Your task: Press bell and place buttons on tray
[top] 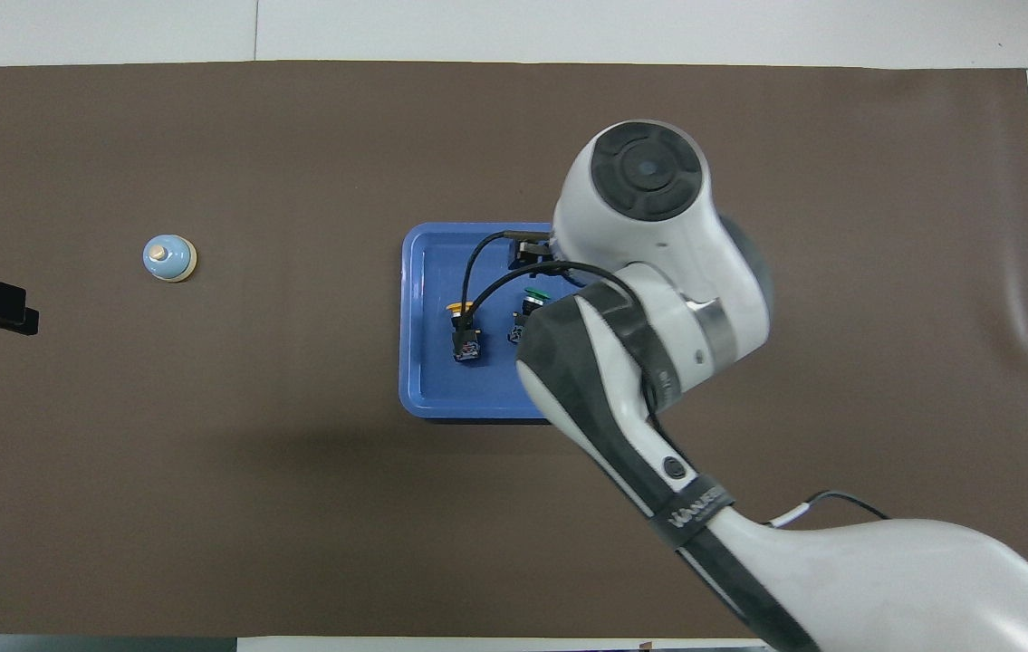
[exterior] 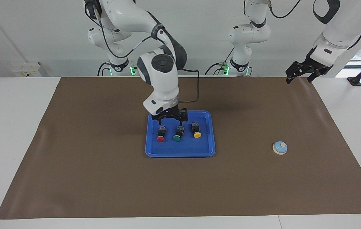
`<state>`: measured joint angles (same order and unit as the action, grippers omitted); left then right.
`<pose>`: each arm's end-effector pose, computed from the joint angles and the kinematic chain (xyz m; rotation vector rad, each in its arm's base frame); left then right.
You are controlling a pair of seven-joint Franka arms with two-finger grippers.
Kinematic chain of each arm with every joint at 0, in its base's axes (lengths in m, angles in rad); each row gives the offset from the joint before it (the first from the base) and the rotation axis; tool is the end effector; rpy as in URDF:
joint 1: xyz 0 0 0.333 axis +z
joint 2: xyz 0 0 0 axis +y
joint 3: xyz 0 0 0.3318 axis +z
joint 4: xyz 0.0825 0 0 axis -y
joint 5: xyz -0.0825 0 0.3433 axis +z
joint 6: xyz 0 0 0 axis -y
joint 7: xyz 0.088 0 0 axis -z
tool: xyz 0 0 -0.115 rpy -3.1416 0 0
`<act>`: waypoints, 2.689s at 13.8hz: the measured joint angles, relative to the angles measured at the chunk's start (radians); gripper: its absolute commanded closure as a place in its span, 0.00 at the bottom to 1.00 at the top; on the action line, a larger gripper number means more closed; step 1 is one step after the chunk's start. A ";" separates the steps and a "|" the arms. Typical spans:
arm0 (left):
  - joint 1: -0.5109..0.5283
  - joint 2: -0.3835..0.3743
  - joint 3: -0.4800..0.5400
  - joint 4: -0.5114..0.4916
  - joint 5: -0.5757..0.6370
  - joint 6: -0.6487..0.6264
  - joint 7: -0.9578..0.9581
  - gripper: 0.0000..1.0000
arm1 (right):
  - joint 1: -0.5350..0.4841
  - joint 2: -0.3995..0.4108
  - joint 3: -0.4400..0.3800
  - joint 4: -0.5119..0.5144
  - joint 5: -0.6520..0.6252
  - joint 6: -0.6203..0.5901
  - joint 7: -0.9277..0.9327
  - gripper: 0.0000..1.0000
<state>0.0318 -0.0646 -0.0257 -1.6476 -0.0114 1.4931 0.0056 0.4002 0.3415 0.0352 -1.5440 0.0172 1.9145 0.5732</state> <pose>0.4825 0.0011 0.6253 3.1282 0.0004 -0.1406 0.5738 0.2651 0.4779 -3.0947 0.2256 -0.0186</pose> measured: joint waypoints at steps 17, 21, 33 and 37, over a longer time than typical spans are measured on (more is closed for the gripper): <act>0.000 0.000 0.000 0.000 0.000 0.000 0.000 0.00 | -0.435 -0.347 -0.006 -0.003 -0.014 -0.471 -0.617 0.00; 0.000 0.000 0.000 0.000 0.000 0.000 0.000 0.00 | -0.461 -0.401 -0.006 -0.009 -0.015 -0.498 -0.623 0.00; 0.000 0.000 0.000 0.000 0.000 0.000 0.000 0.00 | -0.470 -0.396 -0.004 -0.047 -0.046 -0.443 -0.623 0.00; -0.002 0.000 -0.009 -0.001 0.000 0.039 0.000 0.60 | -0.470 -0.396 -0.004 -0.047 -0.046 -0.443 -0.623 0.00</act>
<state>0.0294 -0.0648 -0.0351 -1.6490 -0.0114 1.5322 0.0056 -0.0696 -0.0549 0.0316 -1.5909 -0.0290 1.4717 -0.0495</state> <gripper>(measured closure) 0.004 0.000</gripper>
